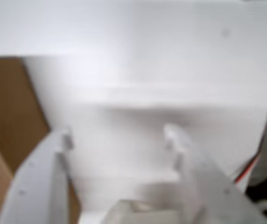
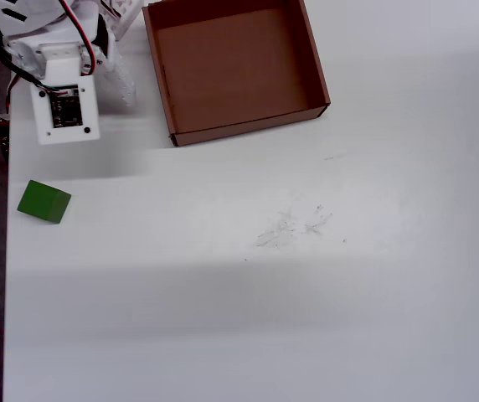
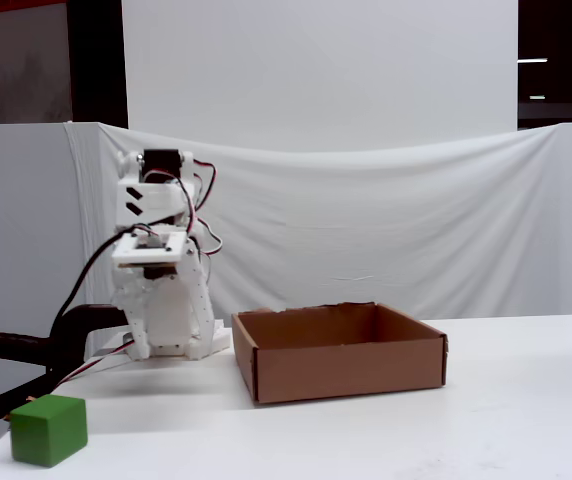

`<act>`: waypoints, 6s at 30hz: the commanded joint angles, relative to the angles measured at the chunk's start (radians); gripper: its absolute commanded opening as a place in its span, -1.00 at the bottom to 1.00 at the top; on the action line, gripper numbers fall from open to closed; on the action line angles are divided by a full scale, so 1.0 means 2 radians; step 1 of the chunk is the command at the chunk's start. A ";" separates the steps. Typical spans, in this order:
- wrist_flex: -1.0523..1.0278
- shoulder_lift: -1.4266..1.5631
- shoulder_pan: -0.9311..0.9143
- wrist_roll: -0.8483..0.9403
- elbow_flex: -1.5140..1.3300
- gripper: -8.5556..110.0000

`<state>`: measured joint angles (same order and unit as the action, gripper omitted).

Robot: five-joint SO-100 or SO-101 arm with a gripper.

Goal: Grasp a green cube and put it in a box.

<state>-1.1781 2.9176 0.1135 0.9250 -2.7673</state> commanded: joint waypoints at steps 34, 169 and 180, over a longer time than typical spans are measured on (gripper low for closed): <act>0.216 -0.489 -0.189 0.079 0.330 -0.26; 0.051 -0.329 0.351 -0.242 0.294 -0.42; 0.080 -0.231 0.164 -0.070 0.309 -0.49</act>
<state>-1.0477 2.3792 0.5093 0.7087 -2.1338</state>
